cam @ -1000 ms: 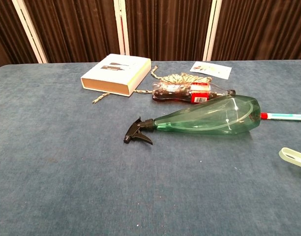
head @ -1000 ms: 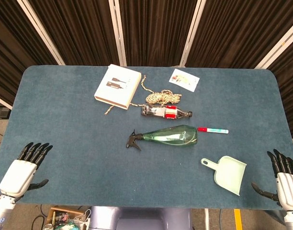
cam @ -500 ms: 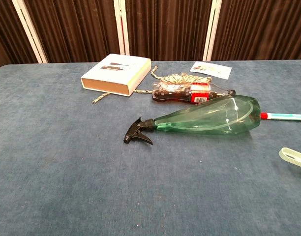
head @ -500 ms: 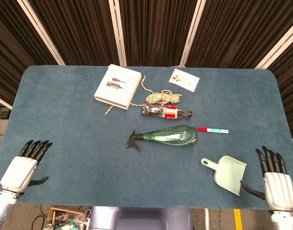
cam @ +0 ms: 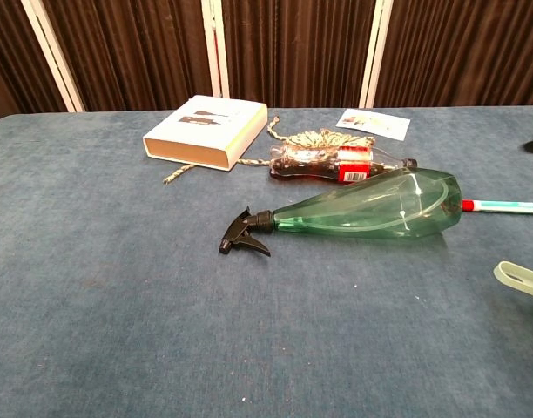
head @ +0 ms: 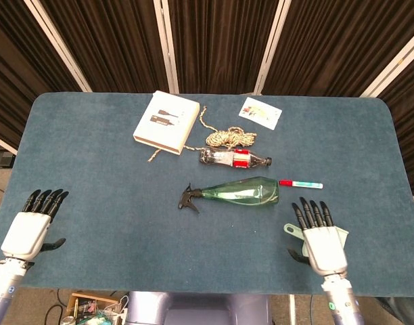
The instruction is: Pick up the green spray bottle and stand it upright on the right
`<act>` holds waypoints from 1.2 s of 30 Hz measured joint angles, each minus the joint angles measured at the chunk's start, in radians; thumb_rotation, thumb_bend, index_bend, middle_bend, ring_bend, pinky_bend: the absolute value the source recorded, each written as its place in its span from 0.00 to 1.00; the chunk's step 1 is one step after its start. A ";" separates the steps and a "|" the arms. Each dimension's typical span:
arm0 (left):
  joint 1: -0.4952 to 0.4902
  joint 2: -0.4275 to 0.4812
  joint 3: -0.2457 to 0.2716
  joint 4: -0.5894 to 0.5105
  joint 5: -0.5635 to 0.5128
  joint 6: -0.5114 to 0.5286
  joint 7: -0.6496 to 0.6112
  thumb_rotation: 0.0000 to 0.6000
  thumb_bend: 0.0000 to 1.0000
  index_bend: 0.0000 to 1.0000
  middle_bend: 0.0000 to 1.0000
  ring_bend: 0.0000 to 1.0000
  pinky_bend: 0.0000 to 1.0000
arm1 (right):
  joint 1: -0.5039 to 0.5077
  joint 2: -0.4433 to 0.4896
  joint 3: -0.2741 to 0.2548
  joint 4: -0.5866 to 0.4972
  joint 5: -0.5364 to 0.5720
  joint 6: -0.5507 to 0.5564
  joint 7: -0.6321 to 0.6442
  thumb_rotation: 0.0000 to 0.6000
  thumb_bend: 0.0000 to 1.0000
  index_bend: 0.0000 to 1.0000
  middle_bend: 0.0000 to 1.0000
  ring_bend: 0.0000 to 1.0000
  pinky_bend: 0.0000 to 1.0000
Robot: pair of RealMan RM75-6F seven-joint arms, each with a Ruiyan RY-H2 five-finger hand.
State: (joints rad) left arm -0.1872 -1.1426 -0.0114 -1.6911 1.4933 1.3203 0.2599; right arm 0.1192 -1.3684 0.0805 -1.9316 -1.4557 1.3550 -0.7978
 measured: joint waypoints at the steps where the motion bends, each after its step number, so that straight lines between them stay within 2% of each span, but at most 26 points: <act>1: -0.001 -0.002 -0.001 0.000 -0.004 -0.002 0.002 1.00 0.03 0.07 0.06 0.04 0.00 | 0.014 -0.020 0.009 -0.007 0.019 -0.011 -0.049 1.00 0.23 0.00 0.00 0.00 0.00; 9: -0.013 0.001 -0.015 -0.008 -0.062 -0.036 0.004 1.00 0.03 0.07 0.06 0.04 0.00 | 0.129 -0.236 0.066 0.004 0.157 -0.060 -0.384 1.00 0.23 0.00 0.00 0.00 0.00; 12: -0.019 0.007 -0.020 -0.007 -0.081 -0.051 -0.009 1.00 0.03 0.07 0.06 0.04 0.00 | 0.181 -0.326 0.088 0.040 0.221 -0.072 -0.486 1.00 0.23 0.01 0.00 0.00 0.00; 16: -0.023 0.020 -0.033 -0.001 -0.106 -0.059 -0.046 1.00 0.03 0.07 0.06 0.04 0.00 | 0.247 -0.419 0.111 0.123 0.278 -0.083 -0.578 1.00 0.23 0.08 0.00 0.00 0.00; 25: -0.032 0.042 -0.052 0.023 -0.169 -0.096 -0.122 1.00 0.03 0.07 0.06 0.04 0.00 | 0.362 -0.533 0.149 0.283 0.334 -0.104 -0.671 1.00 0.23 0.12 0.00 0.00 0.00; 36: -0.048 0.037 -0.069 0.048 -0.241 -0.132 -0.122 1.00 0.03 0.07 0.06 0.04 0.00 | 0.479 -0.582 0.186 0.414 0.400 -0.177 -0.702 1.00 0.23 0.20 0.00 0.00 0.00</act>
State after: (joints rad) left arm -0.2351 -1.1052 -0.0802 -1.6431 1.2523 1.1878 0.1384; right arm 0.5982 -1.9506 0.2670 -1.5176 -1.0554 1.1785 -1.4994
